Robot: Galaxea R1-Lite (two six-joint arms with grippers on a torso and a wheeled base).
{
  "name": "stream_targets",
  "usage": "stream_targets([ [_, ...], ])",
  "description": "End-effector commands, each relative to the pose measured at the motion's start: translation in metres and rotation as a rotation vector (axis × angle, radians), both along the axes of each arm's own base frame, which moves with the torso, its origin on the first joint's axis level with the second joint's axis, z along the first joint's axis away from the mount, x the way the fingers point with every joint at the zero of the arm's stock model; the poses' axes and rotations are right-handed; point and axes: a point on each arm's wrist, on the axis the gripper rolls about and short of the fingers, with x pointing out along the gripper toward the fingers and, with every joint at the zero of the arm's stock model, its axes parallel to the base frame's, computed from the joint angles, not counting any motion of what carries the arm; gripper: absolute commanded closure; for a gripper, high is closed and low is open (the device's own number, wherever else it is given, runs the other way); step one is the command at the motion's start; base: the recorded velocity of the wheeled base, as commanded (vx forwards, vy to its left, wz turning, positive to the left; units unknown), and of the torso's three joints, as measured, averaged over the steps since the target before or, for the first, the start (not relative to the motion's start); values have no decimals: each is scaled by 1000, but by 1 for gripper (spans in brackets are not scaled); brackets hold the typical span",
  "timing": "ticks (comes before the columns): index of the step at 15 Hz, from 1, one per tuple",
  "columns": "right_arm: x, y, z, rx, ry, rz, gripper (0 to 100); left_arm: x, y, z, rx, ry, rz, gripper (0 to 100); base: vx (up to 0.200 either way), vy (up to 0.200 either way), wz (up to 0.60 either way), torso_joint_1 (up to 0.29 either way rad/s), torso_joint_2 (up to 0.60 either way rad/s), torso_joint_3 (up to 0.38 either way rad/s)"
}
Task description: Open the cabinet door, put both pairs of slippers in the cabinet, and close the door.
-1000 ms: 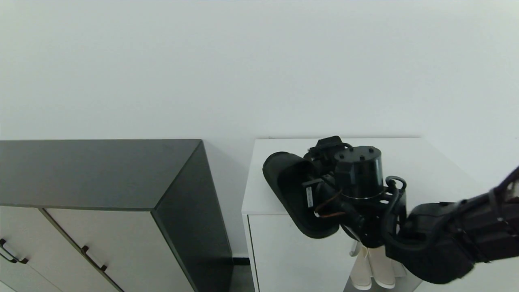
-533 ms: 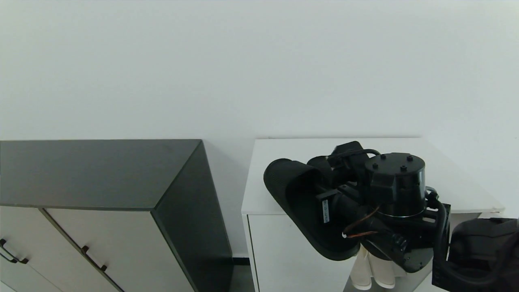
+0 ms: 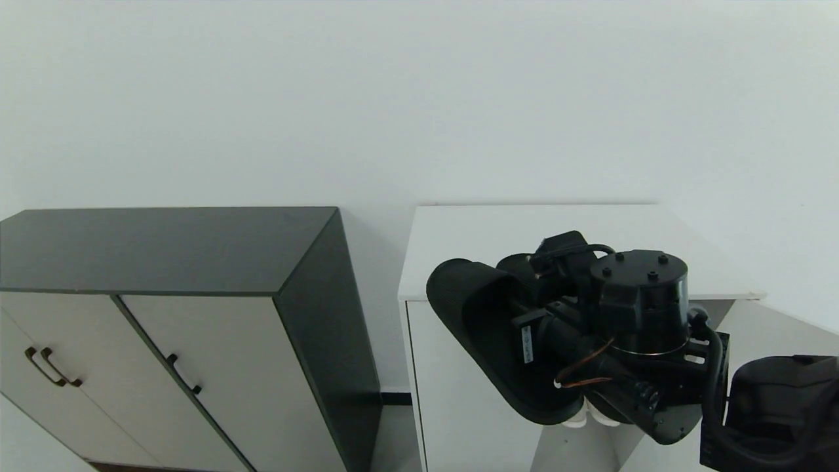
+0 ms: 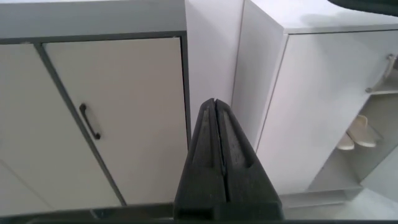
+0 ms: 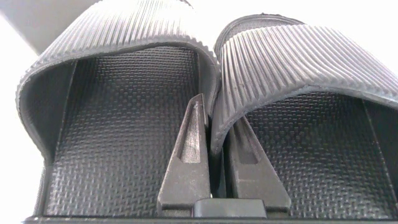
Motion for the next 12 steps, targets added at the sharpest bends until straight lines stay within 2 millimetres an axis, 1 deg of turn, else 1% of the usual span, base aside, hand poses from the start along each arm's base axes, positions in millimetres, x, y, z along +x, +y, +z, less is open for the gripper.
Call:
stream_targets([
  [1,0,0,-1,-2,2,2,100,0,0,0,0,2,0,100,-200,0,0,2,2,2],
  [3,0,0,-1,-4,3,0,100,0,0,0,0,2,0,100,-200,0,0,-2,0,5],
  [12,0,0,-5,-15,11,2,100,0,0,0,0,2,0,100,0,0,0,0,0,0],
])
